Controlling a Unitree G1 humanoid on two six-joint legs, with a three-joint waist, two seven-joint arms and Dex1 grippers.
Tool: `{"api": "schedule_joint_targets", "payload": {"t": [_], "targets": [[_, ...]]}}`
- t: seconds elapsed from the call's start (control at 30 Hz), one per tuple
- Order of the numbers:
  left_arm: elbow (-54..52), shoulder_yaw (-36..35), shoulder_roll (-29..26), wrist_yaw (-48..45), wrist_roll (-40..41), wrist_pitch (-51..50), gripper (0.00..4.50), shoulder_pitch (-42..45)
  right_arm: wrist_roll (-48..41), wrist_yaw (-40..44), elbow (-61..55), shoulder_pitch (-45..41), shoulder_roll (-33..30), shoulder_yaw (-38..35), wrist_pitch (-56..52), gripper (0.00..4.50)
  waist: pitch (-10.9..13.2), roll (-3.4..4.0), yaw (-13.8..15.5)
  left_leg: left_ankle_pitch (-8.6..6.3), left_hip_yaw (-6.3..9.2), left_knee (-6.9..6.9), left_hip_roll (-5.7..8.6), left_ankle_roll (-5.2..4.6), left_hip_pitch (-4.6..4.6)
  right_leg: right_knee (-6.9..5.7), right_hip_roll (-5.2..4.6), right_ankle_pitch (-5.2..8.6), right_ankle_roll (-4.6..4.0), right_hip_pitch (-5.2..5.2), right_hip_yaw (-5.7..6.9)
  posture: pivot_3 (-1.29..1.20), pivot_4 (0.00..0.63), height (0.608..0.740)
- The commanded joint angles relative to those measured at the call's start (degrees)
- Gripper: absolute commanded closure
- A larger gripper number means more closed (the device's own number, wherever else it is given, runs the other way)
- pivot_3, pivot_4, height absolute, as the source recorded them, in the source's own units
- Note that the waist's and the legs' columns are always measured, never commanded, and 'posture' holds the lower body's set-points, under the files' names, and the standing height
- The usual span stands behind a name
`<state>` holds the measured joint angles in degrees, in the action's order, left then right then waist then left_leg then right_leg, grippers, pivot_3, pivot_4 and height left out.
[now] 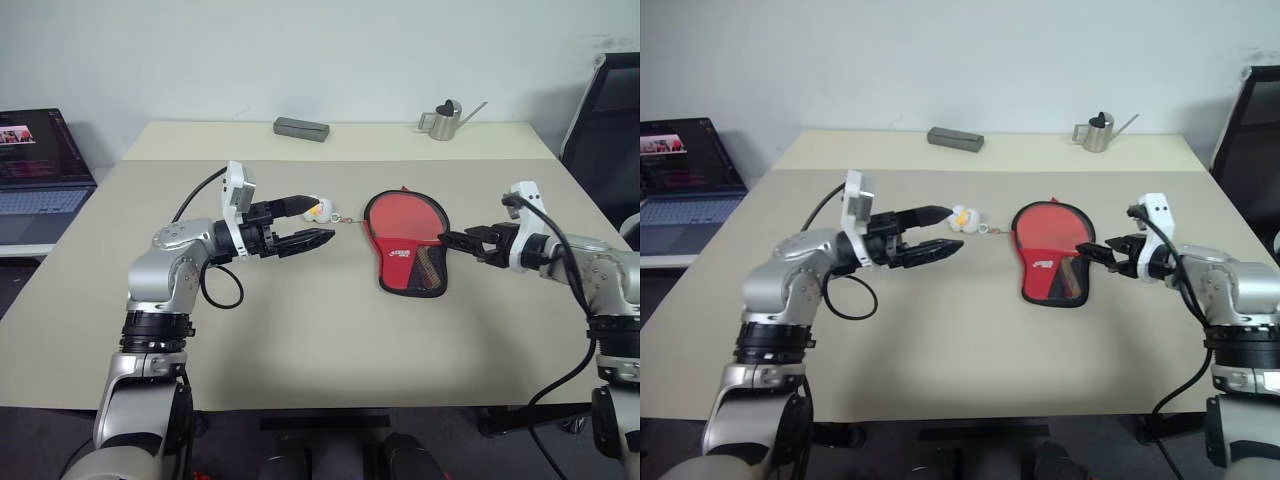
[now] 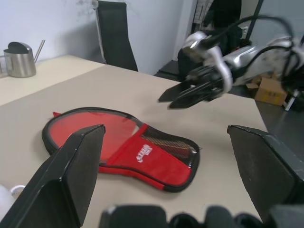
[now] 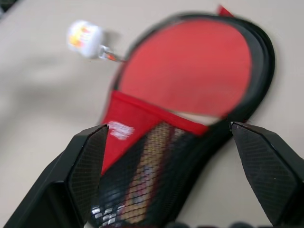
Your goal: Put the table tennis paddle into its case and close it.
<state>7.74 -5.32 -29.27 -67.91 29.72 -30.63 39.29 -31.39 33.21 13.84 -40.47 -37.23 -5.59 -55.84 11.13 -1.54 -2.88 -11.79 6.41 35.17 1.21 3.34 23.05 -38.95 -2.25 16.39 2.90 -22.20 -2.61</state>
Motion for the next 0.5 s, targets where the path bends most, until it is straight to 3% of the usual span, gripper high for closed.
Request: {"api": "schedule_joint_targets", "payload": {"t": [0.03, 0.5], "targets": [[-4.9, -1.09, -0.98, 1.16, 2.54, -1.4, 0.0, -0.68, 3.42, 0.52, 4.46, -2.67, 1.29, 0.71, 4.69, 0.01, 0.0, 0.0, -0.04, 0.0, 0.0, 0.0, 0.0, 0.0, 0.0, 0.0, 0.0, 0.0, 0.0, 0.0, 0.0, 0.0, 0.15, 0.74], [-7.24, -0.59, -0.85, 4.21, 3.9, -2.01, 0.0, -2.33, 11.56, 3.58, 17.92, -5.69, 6.17, 3.42, 11.91, 0.01, 0.0, 0.0, -0.26, 0.0, -0.02, 0.0, 0.0, 0.0, -0.01, -0.01, 0.0, -0.01, -0.01, 0.0, -0.01, 0.0, 0.15, 0.74]]}}
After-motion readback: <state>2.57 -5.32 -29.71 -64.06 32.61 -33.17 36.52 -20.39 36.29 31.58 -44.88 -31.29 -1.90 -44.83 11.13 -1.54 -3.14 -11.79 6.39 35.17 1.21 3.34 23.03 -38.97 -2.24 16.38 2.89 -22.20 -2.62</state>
